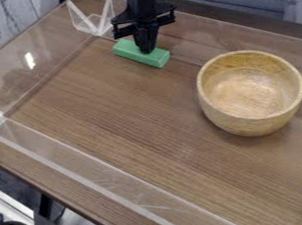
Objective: Put the green block in the brown bowl
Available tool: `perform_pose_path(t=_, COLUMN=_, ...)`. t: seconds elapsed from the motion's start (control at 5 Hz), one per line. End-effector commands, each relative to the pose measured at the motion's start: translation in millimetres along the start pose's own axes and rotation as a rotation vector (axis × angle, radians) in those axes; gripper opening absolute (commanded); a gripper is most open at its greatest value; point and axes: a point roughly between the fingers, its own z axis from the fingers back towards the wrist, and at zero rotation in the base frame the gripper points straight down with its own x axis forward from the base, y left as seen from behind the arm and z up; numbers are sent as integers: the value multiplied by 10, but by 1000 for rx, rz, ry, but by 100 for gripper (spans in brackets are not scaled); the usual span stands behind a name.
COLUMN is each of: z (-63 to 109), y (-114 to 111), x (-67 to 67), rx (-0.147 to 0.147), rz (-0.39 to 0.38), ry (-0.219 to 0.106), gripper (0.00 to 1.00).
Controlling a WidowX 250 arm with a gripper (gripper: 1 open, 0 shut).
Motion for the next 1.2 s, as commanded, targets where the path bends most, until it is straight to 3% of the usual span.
perform_pose_path(t=0.0, z=-47, y=71, x=-177, rx=13, rz=-7, ry=87, gripper=0)
perform_pose_path(t=0.6, z=692, y=52, x=-249, rx=-99, rz=-55, ry=154, gripper=0)
perform_pose_path(t=1.0, z=1274, y=-35, x=-385, rx=-192, rz=-133, ry=190, gripper=0)
